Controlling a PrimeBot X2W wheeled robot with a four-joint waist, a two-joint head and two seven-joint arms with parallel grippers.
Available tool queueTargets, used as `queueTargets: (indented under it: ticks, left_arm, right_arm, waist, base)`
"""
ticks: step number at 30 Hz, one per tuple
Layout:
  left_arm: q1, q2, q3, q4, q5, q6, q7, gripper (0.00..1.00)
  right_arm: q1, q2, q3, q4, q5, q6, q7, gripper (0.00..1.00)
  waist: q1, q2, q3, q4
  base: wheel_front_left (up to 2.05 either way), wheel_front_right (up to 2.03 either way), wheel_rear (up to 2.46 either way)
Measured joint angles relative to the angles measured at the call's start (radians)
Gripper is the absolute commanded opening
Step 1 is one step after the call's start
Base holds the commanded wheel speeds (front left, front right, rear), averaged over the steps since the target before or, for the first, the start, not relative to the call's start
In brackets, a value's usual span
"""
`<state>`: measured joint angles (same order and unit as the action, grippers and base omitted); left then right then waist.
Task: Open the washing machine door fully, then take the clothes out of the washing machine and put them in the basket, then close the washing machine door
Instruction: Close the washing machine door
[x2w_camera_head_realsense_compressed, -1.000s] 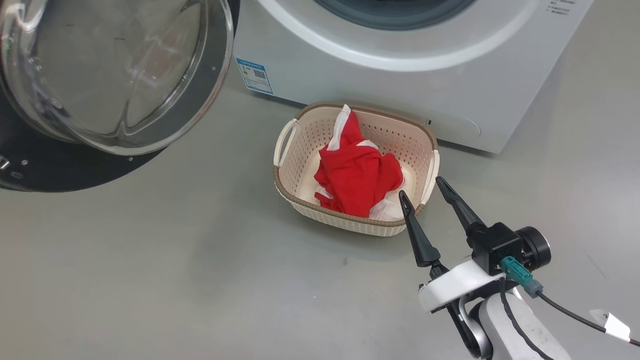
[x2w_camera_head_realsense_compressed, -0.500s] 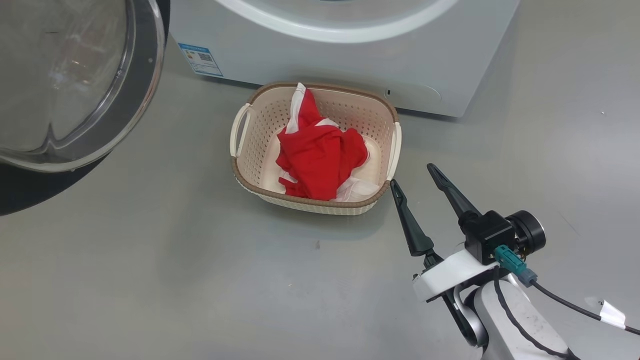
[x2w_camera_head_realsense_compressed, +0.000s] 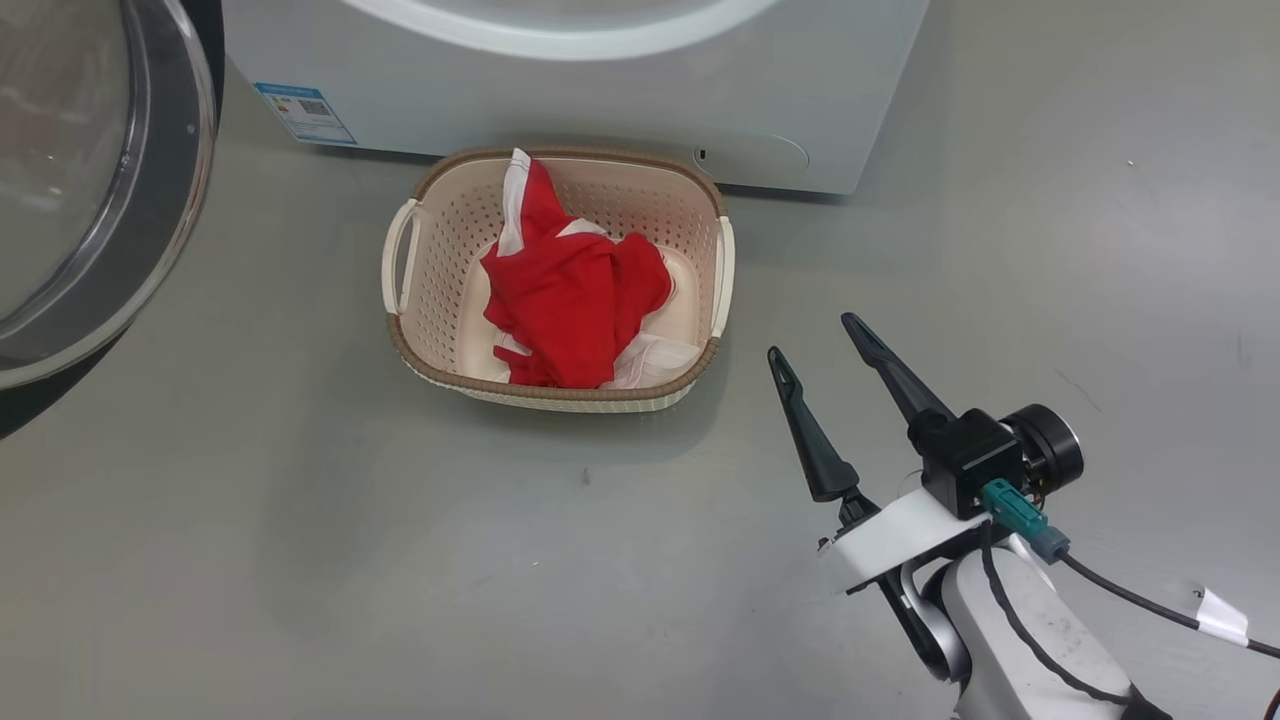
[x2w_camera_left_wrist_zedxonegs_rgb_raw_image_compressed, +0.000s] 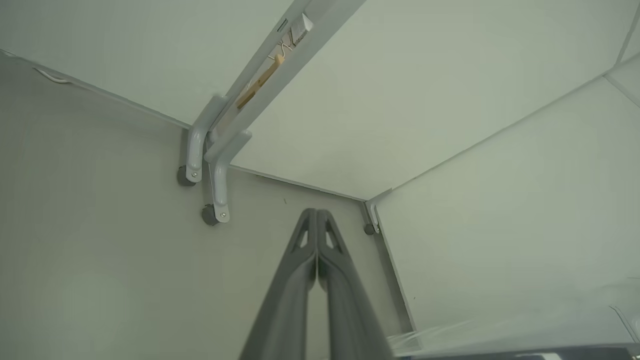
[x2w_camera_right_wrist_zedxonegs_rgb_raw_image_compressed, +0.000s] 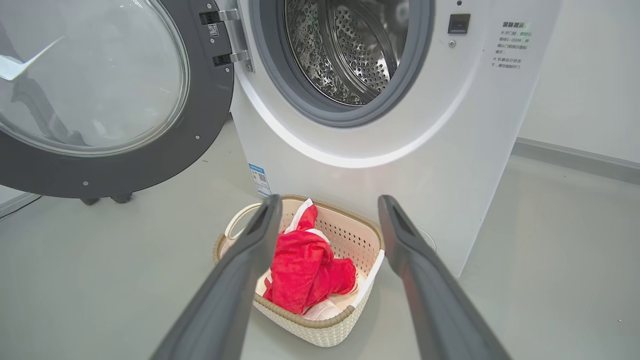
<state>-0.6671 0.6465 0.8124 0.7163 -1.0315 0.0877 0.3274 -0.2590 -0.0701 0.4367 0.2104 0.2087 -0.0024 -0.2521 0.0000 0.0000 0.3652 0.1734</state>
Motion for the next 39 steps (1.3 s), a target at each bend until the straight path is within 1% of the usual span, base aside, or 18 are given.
queueTargets:
  ticks: [2, 6, 11, 15, 21, 26, 39]
  left_arm:
    - [-0.023, 0.000, 0.002, 0.025, -0.009, 0.012, 0.021, 0.00]
    - [-0.069, 0.001, 0.027, 0.070, -0.054, 0.018, 0.060, 0.00]
    - [-0.092, 0.011, 0.027, 0.119, -0.057, 0.021, 0.099, 0.00]
    - [-0.113, 0.016, 0.022, 0.144, -0.060, 0.021, 0.126, 0.00]
    - [-0.137, 0.021, 0.017, 0.182, -0.077, 0.021, 0.178, 0.00]
    - [-0.154, 0.020, -0.015, 0.211, -0.085, 0.021, 0.249, 0.00]
    - [-0.171, 0.041, -0.028, 0.251, -0.120, 0.020, 0.354, 0.00]
  right_arm:
    - [0.000, 0.000, -0.007, -0.001, 0.000, -0.001, 0.000, 1.00]
    - [0.000, 0.000, -0.007, -0.001, 0.000, -0.001, 0.000, 1.00]
    - [-0.001, 0.001, -0.007, -0.001, -0.001, -0.002, 0.000, 1.00]
    - [-0.004, 0.002, -0.007, -0.001, -0.002, -0.009, 0.000, 1.00]
    - [-0.006, 0.003, -0.004, -0.001, -0.012, -0.009, 0.000, 1.00]
    - [-0.013, 0.003, -0.002, 0.000, -0.018, -0.009, 0.000, 1.00]
    - [-0.020, 0.003, -0.006, 0.002, -0.018, -0.009, 0.000, 1.00]
  waist:
    - [0.0000, 0.0000, 0.005, -0.005]
    - [0.0000, 0.0000, 0.011, -0.010]
    - [0.0000, 0.0000, 0.016, -0.012]
    - [0.0000, 0.0000, 0.020, -0.011]
    - [0.0000, 0.0000, 0.023, -0.010]
    - [0.0000, 0.0000, 0.026, -0.010]
    - [0.0000, 0.0000, 0.026, -0.012]
  base:
    - [0.00, 0.00, 0.00]
    - [0.00, 0.00, 0.00]
    - [0.00, 0.00, 0.00]
    - [0.00, 0.00, 0.00]
    - [0.00, 0.00, 0.00]
    - [0.00, 0.00, 0.00]
    - [0.00, 0.00, 0.00]
